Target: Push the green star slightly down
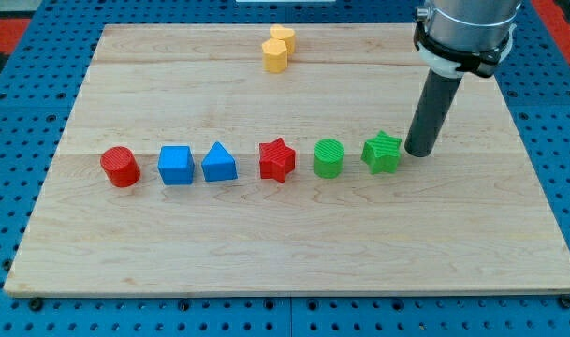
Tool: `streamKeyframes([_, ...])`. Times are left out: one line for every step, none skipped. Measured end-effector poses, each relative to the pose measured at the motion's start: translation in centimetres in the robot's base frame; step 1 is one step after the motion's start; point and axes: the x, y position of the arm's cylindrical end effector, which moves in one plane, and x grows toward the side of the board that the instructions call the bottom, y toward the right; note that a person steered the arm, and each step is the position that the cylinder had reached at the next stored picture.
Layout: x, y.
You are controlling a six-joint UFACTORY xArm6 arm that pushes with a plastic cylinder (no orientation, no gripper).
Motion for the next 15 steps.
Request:
streamKeyframes([1.1, -0.1])
streamKeyframes([2.1, -0.4])
streamKeyframes([3.2, -1.0])
streamKeyframes([4.2, -1.0])
streamKeyframes([4.0, 5.9])
streamKeyframes([-0.7, 8.3])
streamKeyframes([-3.3, 2.9])
streamKeyframes([-3.3, -2.8])
streamKeyframes([-4.1, -2.9])
streamKeyframes([-4.0, -3.6])
streamKeyframes([-3.3, -4.0])
streamKeyframes([-3.3, -6.0])
streamKeyframes([-3.6, -8.3])
streamKeyframes([-2.0, -5.9])
streamKeyframes([-0.4, -1.6])
